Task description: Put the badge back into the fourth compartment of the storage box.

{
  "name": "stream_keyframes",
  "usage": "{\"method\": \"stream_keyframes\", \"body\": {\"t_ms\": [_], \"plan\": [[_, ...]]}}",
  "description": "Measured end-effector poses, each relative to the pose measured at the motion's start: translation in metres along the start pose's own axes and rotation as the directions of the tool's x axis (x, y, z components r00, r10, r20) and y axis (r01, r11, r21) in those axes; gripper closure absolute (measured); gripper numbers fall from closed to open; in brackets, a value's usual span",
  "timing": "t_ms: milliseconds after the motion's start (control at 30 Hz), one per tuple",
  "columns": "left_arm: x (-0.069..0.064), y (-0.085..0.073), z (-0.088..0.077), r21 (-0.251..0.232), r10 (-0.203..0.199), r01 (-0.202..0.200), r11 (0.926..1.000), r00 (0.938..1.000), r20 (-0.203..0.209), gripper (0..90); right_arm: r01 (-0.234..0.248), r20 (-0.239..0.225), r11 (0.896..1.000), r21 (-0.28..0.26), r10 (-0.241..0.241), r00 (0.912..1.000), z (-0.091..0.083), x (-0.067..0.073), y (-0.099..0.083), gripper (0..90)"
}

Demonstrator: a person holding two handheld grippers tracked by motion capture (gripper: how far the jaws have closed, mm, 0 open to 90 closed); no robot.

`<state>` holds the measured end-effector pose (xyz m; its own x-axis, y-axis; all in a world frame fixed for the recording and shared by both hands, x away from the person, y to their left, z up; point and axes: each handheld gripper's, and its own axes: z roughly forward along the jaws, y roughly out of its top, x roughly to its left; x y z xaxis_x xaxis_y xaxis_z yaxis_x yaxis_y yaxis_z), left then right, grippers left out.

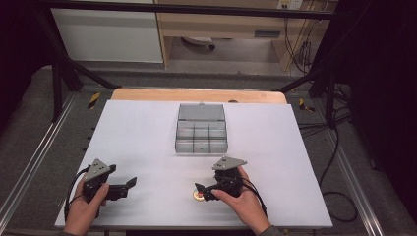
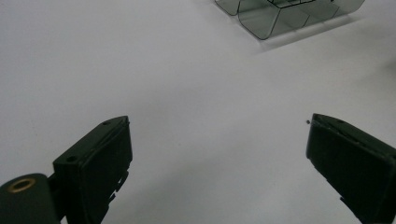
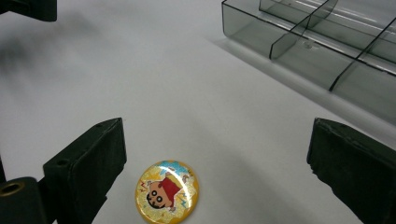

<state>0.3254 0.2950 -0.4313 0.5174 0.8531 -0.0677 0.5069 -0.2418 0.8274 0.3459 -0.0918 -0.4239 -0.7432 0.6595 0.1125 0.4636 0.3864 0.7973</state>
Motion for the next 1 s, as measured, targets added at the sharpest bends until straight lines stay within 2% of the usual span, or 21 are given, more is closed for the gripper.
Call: {"method": "stream_keyframes", "body": {"t_ms": [333,500,667,1000], "plan": [[0.000,0.000,0.000,0.000,0.000,0.000,1.0000,1.0000,0.000,7.1,0.028,-0.011,0.998,0.055,-0.028,0.9996,0.008,0.009,-0.007,7.1],[0.000,0.000,0.000,0.001,0.001,-0.001,1.0000,1.0000,-0.001,7.1,0.055,-0.030,0.995,0.082,-0.052,0.9982,0.011,0.013,-0.009,13.8],[0.000,0.000,0.000,0.001,0.001,-0.001,1.0000,1.0000,0.000,7.1,0.087,-0.027,0.988,0.128,-0.085,0.9960,0.015,0.017,-0.013,23.3],[0.000,0.000,0.000,0.002,0.003,-0.003,1.0000,1.0000,0.002,7.1,0.113,-0.032,0.980,0.162,-0.109,0.9935,0.019,0.017,-0.017,30.3]]}}
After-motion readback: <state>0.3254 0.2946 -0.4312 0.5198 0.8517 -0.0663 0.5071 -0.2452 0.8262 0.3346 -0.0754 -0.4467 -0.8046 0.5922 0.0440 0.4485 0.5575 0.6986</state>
